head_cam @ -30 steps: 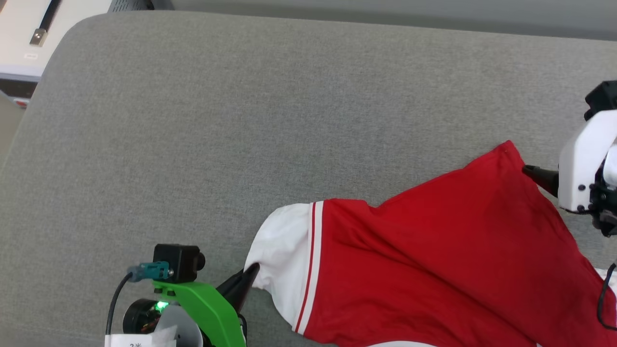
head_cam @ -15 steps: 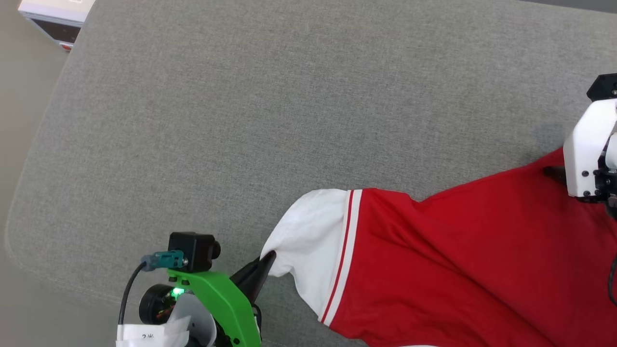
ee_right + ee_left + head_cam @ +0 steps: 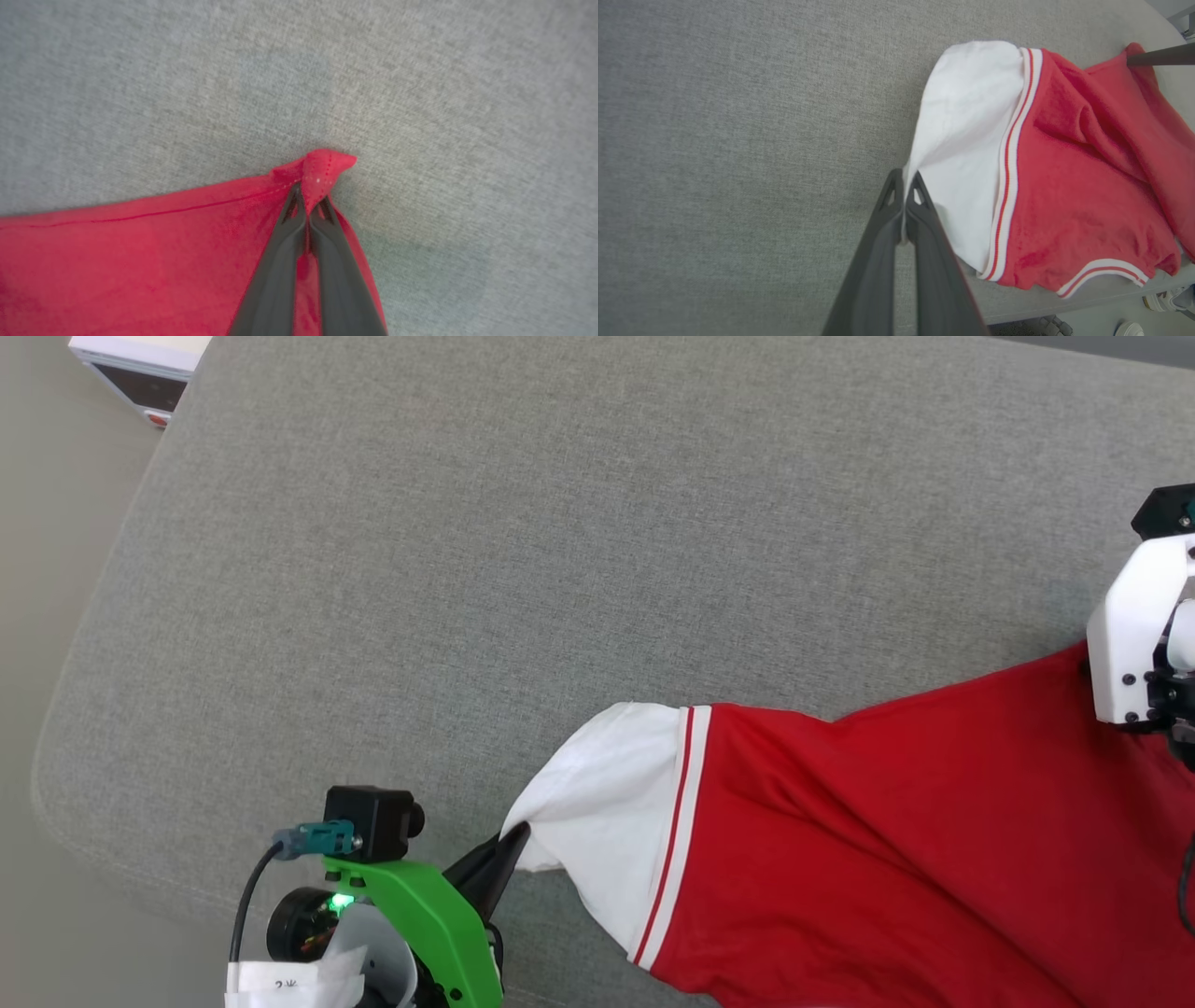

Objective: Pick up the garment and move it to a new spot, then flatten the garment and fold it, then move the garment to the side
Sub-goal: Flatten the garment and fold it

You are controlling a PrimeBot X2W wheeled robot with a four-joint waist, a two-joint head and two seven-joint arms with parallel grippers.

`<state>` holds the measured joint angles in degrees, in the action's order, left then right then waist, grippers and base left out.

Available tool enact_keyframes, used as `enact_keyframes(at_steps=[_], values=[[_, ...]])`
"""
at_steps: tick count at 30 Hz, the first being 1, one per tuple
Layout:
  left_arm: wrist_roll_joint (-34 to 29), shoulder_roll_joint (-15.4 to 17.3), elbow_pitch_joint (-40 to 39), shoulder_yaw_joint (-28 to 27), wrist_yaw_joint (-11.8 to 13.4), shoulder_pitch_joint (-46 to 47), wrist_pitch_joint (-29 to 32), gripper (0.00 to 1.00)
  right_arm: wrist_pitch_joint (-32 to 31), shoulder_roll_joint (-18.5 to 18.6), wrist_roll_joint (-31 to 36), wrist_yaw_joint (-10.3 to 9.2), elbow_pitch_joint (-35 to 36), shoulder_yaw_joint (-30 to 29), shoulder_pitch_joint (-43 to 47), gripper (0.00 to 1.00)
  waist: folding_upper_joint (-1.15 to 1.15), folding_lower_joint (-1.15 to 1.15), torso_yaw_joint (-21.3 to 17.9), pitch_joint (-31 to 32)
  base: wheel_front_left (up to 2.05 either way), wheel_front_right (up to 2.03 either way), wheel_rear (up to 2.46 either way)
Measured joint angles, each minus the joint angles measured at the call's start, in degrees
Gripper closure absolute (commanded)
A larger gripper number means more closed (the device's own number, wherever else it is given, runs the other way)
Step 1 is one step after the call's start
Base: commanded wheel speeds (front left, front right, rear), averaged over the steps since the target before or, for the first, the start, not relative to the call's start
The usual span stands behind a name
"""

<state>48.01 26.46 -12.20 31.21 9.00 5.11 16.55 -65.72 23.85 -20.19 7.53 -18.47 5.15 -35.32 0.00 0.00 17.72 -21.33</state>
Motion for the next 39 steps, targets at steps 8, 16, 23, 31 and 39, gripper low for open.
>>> enact_keyframes(at_steps=[8,16,23,31,39], values=[[-0.2,0.7,0.0,-1.2,0.6,0.0,-1.2,1.0,8.5,-0.7,-2.6,0.0,-1.9,0.4,0.0,1.0,0.0,0.0,-1.4,3.0,0.0,0.0,0.0],[-3.2,3.4,-1.7,-2.5,2.3,2.1,-0.7,1.0,14.7,0.3,-5.2,0.0,0.0,0.2,0.4,1.0,0.0,0.0,-4.1,7.2,0.0,0.0,0.0],[-4.8,6.6,-4.2,-4.4,3.9,3.9,0.7,1.0,17.1,1.8,-7.5,0.01,4.6,-1.3,2.5,1.0,0.0,0.0,-7.1,11.2,0.0,0.0,0.0],[-6.7,8.5,-7.9,-8.2,6.1,6.4,-0.3,1.0,18.8,2.1,-10.5,0.01,12.7,-3.7,6.0,1.0,0.0,0.0,-11.0,15.4,0.0,0.0,0.0],[-8.9,11.1,-12.7,-12.5,7.8,9.4,-1.9,1.0,21.4,2.2,-10.9,0.01,23.1,-7.7,10.3,1.0,0.0,0.0,-14.5,18.6,0.0,0.0,0.0]])
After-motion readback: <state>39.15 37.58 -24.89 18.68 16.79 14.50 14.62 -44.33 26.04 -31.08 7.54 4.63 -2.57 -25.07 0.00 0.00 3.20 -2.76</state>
